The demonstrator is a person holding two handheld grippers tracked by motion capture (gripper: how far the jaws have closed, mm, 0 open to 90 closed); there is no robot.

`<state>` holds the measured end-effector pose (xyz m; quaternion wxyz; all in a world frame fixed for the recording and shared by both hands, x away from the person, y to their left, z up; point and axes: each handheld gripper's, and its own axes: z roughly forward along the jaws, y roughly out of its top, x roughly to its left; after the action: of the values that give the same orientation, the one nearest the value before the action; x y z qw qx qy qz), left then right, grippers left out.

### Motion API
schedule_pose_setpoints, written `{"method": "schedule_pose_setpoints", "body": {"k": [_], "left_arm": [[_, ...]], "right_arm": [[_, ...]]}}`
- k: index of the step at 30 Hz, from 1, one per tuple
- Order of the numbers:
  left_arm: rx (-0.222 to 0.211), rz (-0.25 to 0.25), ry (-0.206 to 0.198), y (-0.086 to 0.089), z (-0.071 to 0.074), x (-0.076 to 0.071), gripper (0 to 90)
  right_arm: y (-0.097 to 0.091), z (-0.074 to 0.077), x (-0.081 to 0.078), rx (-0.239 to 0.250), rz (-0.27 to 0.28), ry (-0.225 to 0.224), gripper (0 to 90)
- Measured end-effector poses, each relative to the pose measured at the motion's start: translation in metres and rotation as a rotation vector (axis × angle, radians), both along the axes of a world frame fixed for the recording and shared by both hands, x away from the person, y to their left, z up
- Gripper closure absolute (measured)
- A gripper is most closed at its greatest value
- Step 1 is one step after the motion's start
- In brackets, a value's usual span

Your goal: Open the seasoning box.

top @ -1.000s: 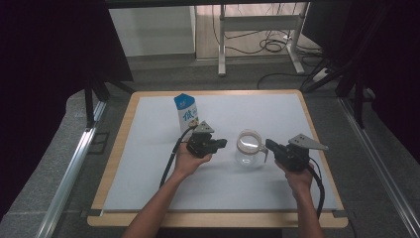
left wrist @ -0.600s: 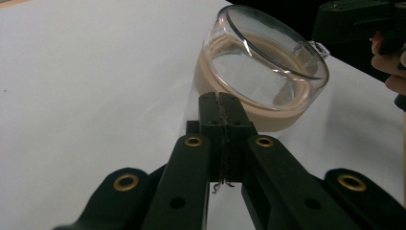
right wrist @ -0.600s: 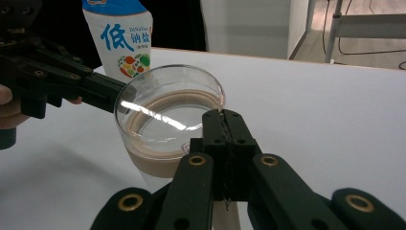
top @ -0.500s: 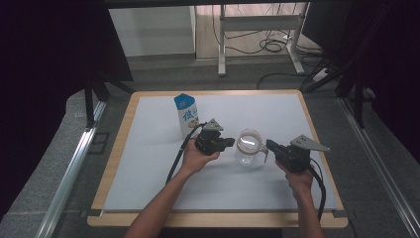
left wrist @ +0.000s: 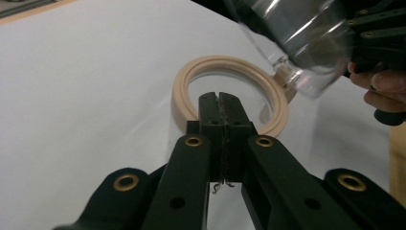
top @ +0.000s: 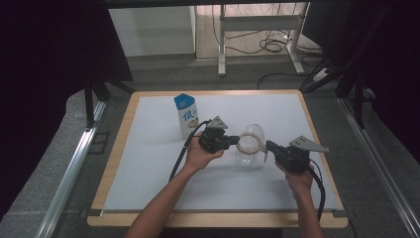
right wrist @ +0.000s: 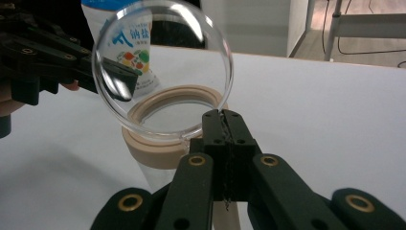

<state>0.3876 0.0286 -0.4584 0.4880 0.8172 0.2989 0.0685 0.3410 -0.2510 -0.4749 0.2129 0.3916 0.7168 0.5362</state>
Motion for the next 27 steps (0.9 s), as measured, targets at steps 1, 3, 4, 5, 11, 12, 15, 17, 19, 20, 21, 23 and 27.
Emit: {"method": "schedule_pose_setpoints", "body": {"k": [1, 3, 4, 5, 11, 12, 15, 17, 19, 20, 21, 23, 27], "left_arm": [[0.002, -0.004, 0.001, -0.002, 0.001, 0.001, 90.0], [0.002, -0.008, 0.001, -0.003, 0.0, 0.001, 90.0], [0.002, -0.008, 0.001, -0.003, 0.0, 0.001, 90.0], [0.003, -0.012, -0.001, -0.004, 0.001, 0.001, 90.0], [0.002, -0.01, -0.003, -0.004, 0.002, 0.001, 90.0], [0.001, -0.011, -0.003, -0.004, 0.002, 0.001, 90.0], [-0.001, -0.013, -0.003, -0.004, 0.003, 0.001, 90.0], [-0.001, -0.018, -0.005, -0.004, 0.004, 0.002, 90.0], [-0.001, -0.02, -0.004, -0.004, 0.004, 0.003, 90.0], [0.006, -0.022, -0.003, -0.004, 0.005, 0.003, 90.0], [0.009, -0.023, -0.005, -0.004, 0.005, 0.003, 90.0], [0.009, -0.026, -0.003, -0.005, 0.007, 0.003, 90.0], [0.008, -0.027, -0.008, -0.008, 0.01, 0.0, 90.0]], "right_arm": [[-0.001, 0.0, 0.0, 0.007, 0.003, -0.001, 89.3], [0.0, 0.001, 0.0, 0.002, 0.002, -0.005, 89.3], [0.0, 0.001, 0.0, -0.001, 0.002, -0.006, 89.3], [0.0, 0.001, 0.0, -0.001, 0.004, -0.006, 89.3], [0.0, 0.001, -0.001, -0.004, 0.005, -0.01, 89.0], [0.0, 0.001, -0.001, -0.004, 0.005, -0.01, 89.0], [0.002, 0.001, -0.004, -0.002, 0.004, -0.008, 86.8], [0.005, 0.005, -0.015, -0.012, 0.012, -0.024, 85.8], [0.006, 0.007, -0.02, -0.018, 0.023, -0.029, 84.8], [0.012, 0.006, -0.03, -0.042, 0.06, -0.021, 81.8], [0.015, 0.004, -0.032, -0.052, 0.07, -0.018, 80.0], [0.022, -0.005, -0.039, -0.083, 0.093, 0.002, 72.4], [0.034, -0.026, -0.043, -0.152, 0.125, 0.061, 63.9]]}}
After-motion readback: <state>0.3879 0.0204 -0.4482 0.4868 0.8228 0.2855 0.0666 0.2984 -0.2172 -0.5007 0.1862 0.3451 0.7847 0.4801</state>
